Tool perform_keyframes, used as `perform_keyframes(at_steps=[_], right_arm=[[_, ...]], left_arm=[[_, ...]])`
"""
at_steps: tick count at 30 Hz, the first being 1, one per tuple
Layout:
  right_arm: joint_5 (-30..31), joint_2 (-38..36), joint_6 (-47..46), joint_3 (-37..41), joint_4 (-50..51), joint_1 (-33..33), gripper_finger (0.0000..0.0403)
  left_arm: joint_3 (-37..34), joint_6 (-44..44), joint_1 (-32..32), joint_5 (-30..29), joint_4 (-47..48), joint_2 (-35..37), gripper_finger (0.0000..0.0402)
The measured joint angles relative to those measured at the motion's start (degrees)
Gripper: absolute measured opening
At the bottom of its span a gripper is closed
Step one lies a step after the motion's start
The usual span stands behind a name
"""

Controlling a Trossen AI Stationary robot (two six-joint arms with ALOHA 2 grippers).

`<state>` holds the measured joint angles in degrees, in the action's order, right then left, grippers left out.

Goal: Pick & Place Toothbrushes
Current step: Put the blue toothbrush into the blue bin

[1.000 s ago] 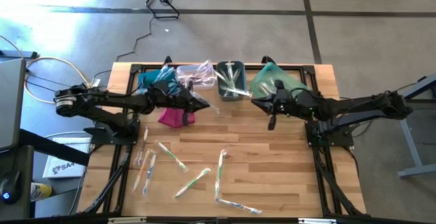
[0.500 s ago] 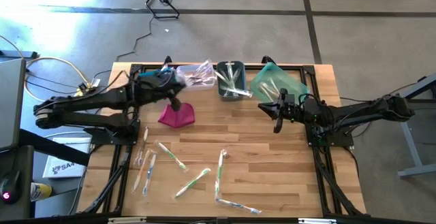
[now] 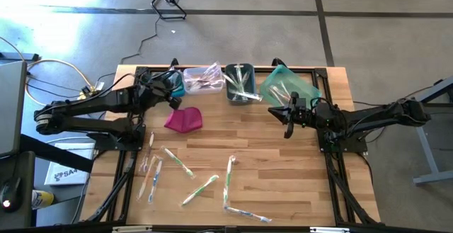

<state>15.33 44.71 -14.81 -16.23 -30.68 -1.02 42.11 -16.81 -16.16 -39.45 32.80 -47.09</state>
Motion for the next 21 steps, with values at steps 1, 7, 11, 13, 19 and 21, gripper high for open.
perform_keyframes(at_steps=[1,7,11,13,19,21], right_arm=[[0.00,0.00,0.00,0.00,0.00,0.00,0.0003],[-0.02,0.03,0.00,0.00,0.00,0.00,0.0003],[-0.02,0.07,0.02,0.00,0.02,0.00,0.0003],[-0.02,0.07,0.02,0.00,0.02,0.00,0.0003],[-0.04,0.11,0.02,0.00,0.04,0.00,0.0003],[-0.10,0.11,0.02,0.00,0.04,0.00,0.0003]], left_arm=[[0.00,-0.16,0.00,-0.55,0.89,0.00,0.0024],[0.00,0.79,-0.99,-2.84,2.52,-0.01,0.0024],[0.02,2.10,-6.26,-2.64,2.99,-0.32,0.0024],[0.04,3.00,-9.96,-0.59,3.00,-0.87,0.0024],[-3.51,8.88,-22.47,11.88,-4.27,-2.13,0.0024],[-5.10,9.66,-25.91,14.76,-7.70,-2.80,0.0024]])
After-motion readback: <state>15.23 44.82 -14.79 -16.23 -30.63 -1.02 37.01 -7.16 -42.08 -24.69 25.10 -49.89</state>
